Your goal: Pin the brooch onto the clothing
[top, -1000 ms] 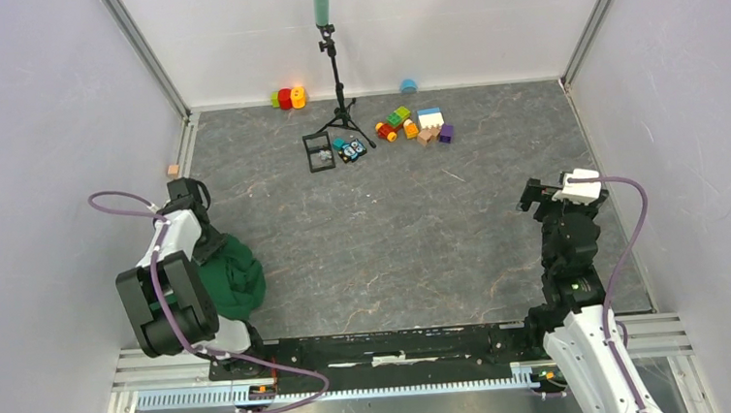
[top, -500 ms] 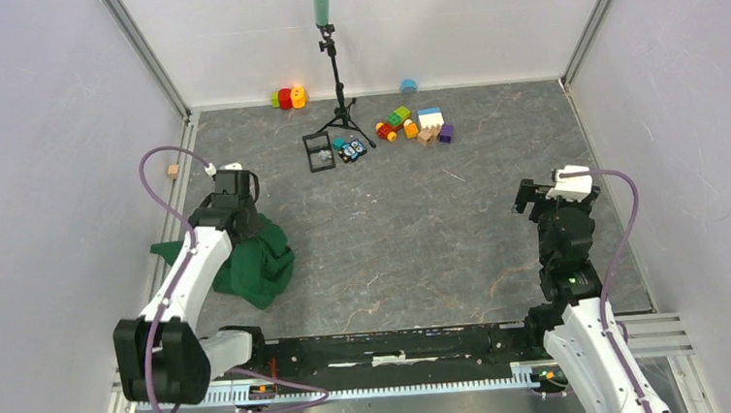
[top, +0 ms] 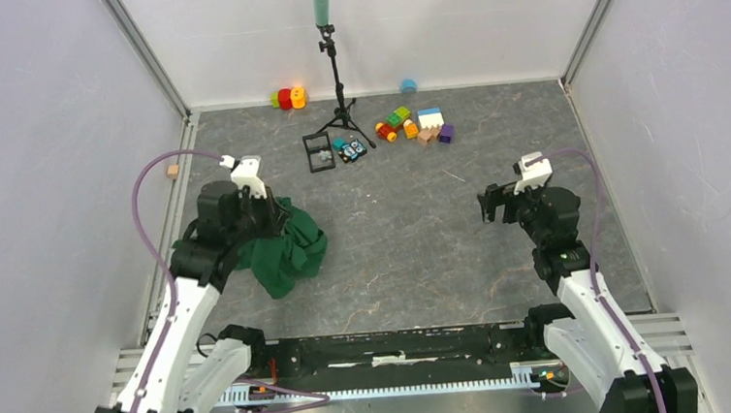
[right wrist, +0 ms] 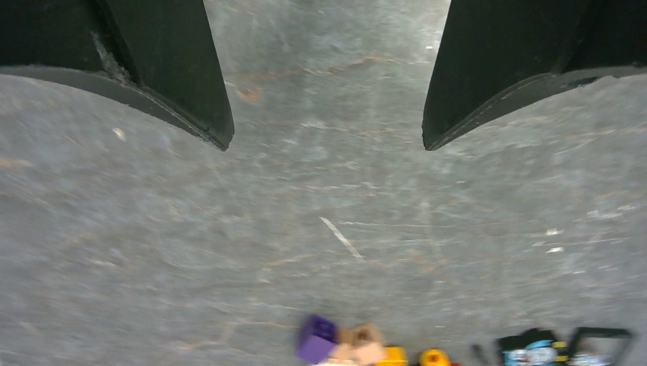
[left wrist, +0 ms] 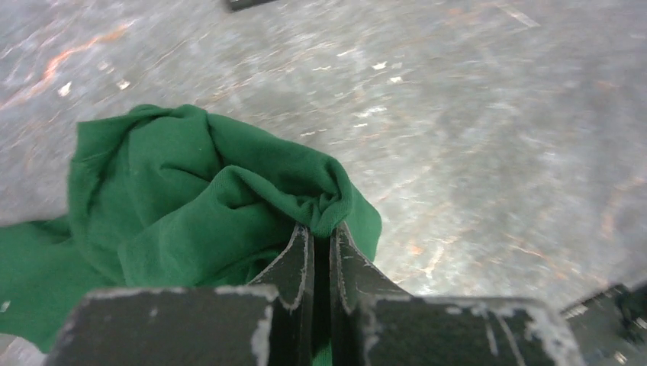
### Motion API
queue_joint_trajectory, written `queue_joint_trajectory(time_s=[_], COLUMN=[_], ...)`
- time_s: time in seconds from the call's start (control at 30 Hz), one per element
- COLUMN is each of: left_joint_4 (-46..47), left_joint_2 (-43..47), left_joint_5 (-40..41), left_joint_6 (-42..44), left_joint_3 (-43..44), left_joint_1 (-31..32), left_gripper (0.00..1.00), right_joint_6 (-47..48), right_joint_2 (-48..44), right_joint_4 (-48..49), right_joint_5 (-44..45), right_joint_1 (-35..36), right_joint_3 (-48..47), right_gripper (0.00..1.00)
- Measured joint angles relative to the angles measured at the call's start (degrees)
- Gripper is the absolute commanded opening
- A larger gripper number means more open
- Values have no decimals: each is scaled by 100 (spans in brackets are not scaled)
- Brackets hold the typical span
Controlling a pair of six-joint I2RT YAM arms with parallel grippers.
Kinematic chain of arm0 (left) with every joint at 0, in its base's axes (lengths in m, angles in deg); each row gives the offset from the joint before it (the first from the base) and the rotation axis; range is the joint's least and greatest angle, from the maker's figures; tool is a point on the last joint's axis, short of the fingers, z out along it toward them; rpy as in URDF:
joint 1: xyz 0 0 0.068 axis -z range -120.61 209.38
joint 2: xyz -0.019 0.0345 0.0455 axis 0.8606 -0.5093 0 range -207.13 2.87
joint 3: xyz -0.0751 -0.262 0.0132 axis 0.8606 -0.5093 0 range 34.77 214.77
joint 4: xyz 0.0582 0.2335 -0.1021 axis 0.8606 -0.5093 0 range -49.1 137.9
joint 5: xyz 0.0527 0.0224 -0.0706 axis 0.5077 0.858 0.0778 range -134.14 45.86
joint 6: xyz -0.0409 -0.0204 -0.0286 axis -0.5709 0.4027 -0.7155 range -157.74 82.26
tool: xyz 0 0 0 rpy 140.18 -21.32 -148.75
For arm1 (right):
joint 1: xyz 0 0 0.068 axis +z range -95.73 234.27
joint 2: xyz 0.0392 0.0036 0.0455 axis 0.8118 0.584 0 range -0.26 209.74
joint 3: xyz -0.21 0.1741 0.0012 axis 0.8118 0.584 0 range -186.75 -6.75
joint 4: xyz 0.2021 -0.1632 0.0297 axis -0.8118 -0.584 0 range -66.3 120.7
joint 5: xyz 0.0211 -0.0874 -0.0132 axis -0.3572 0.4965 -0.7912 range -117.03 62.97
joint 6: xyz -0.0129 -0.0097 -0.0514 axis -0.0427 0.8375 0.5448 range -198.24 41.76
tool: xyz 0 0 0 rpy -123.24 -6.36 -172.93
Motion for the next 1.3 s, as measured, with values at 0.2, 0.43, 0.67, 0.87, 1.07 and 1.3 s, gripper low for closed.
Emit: queue_joint_trajectory(time_s=[0.2, 0.43, 0.67, 0.87, 1.07, 1.3], left_joint_4=[-52, 197, 1145, 2122, 1696, 966], left_joint_2=[581, 160, -1440, -3060, -3462, -1676], left_joint_5=[-1390, -2269, -2024, -1517, -382, 389], left_joint_6=[22, 4, -81, -568, -656, -675], left_joint_3=[525, 1419, 1596, 1744, 2216, 1296], left_joint_1=[109, 984, 3091, 3582, 3534, 3526], left_gripper=[11, 15, 18, 68, 100, 100], right_joint_6=[-203, -645, -717, -560, -616, -894], right_joint_2=[614, 551, -24, -37, -109, -55], right_joint_4=[7, 7, -376, -1460, -2072, -2339], right_joint_5=[-1283, -1873, -1794, -1497, -1377, -1165], right_joint_1=[24, 33, 33, 33, 33, 33], right_joint_3=[-538, -1051, -1587, -2312, -2122, -1038], right_gripper=[98, 98, 98, 98, 98, 99])
